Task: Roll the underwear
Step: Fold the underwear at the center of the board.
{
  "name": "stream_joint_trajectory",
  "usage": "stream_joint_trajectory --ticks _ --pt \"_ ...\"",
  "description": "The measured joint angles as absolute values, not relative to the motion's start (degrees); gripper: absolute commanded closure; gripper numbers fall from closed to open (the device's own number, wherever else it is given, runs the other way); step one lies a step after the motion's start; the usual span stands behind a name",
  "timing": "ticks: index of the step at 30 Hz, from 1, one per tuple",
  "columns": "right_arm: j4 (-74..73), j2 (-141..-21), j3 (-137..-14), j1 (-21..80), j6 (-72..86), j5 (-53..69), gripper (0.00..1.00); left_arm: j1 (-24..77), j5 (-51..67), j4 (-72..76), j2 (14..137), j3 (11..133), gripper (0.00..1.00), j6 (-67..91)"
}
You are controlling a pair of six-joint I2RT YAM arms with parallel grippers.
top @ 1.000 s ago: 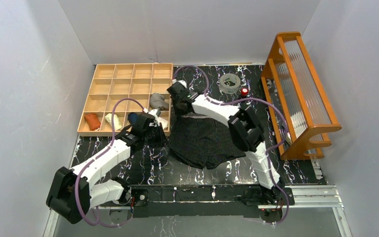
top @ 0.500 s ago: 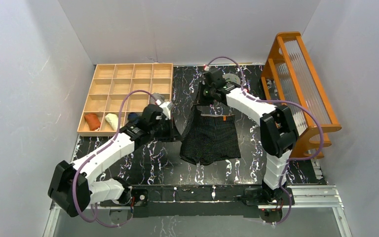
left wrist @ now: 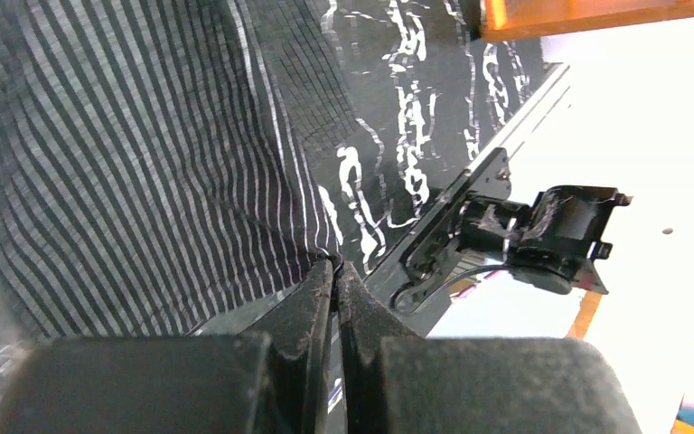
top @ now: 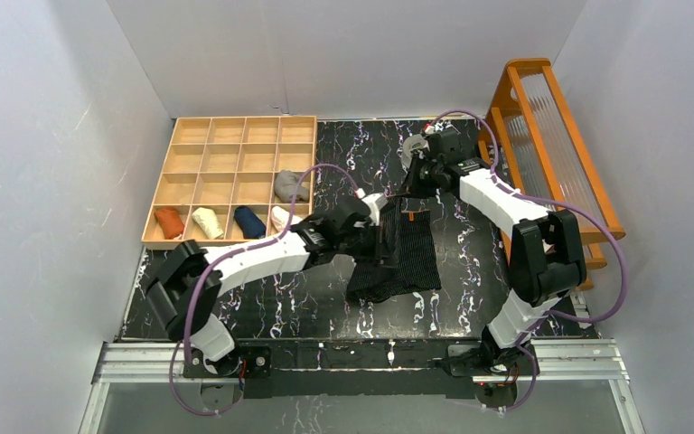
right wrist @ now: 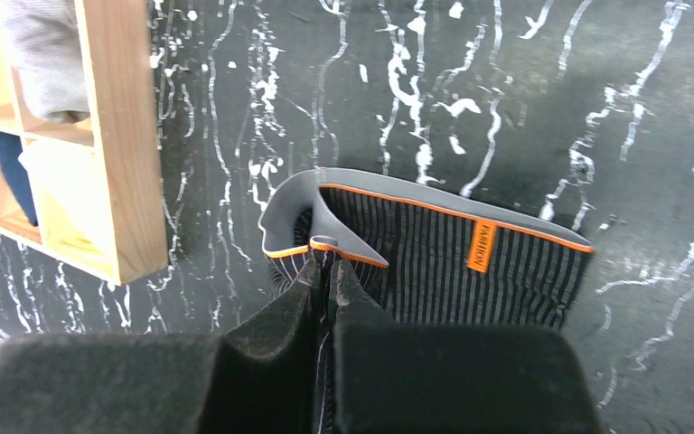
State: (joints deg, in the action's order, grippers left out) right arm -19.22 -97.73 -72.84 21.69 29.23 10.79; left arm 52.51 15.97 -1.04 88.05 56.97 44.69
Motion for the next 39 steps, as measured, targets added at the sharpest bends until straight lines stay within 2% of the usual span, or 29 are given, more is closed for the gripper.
stream_joint_trajectory --ticks 13,36,38,39 --pt "-21.26 -97.01 -67.40 16.58 24.62 6.39 0.99 57.95 15.81 10.72 101.73 61.56 1.00 49.06" --pt "-22.63 -98.32 -66.85 16.08 23.27 -2.98 0.97 59.11 17.32 19.70 109.03 63.81 1.00 52.27" --pt "-22.48 -98.41 -66.85 16.08 23.27 -3.57 0.93 59.11 17.43 20.67 109.60 63.81 0.93 52.53" --pt "-22.39 -98.61 -66.85 16.08 23.29 -4.01 0.92 59.11 17.61 21.43 110.15 63.81 0.85 52.71"
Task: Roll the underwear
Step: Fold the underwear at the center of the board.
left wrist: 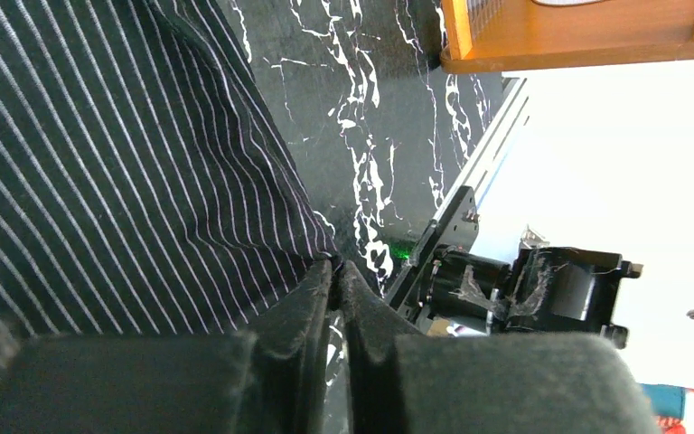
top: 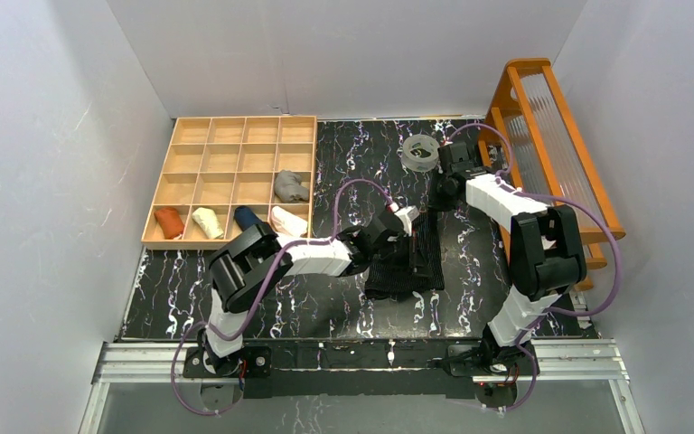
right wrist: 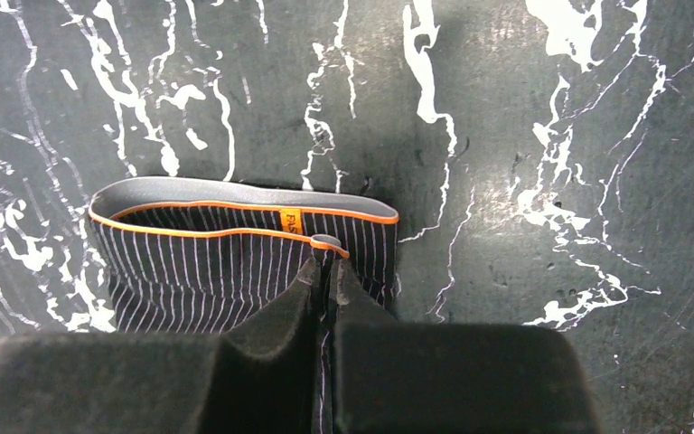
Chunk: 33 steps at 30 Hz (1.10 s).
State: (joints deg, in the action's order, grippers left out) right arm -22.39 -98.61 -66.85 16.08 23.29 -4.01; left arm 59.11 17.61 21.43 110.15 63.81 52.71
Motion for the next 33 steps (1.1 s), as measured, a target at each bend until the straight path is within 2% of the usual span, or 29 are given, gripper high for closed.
stream_joint_trajectory --ticks 1,3,4,8,10,16,20,23,28,33 --pt "-22.33 -98.91 -66.85 16.08 23.29 -4.51 0.88 59.11 17.96 22.55 110.89 63.81 0.75 52.99" --pt "-22.31 -100.03 -66.87 16.08 23.31 -5.89 0.67 59.16 19.22 25.10 112.71 63.79 0.68 53.91" --pt "-22.39 -100.66 -66.94 16.08 23.40 -6.46 0.64 59.20 20.03 26.52 113.71 63.72 0.63 54.68" --pt "-23.99 -102.89 -67.85 16.01 23.14 -9.17 0.62 59.55 22.22 32.29 114.98 61.60 0.54 57.30" --pt "-24.40 -102.67 -68.47 15.90 23.11 -9.50 0.60 59.77 22.63 33.76 114.45 60.42 0.53 57.52" --pt "-24.67 -98.41 -68.75 15.77 23.38 -6.11 0.64 59.81 19.42 24.97 104.40 57.65 0.50 52.29" --pt "-22.96 -94.98 -66.57 15.77 24.38 -0.23 0.71 59.53 12.34 15.77 93.76 57.06 0.50 47.72" --pt "-22.11 -95.04 -64.71 15.77 25.28 3.49 0.78 58.63 7.84 9.58 90.13 57.41 0.50 44.71" --pt "-22.11 -97.03 -63.40 15.77 25.58 6.85 0.87 57.04 4.27 2.33 94.35 57.76 0.51 41.10" --pt "-23.35 -99.68 -63.40 15.77 25.04 1.91 0.87 57.01 4.05 0.56 100.18 57.80 0.55 39.22"
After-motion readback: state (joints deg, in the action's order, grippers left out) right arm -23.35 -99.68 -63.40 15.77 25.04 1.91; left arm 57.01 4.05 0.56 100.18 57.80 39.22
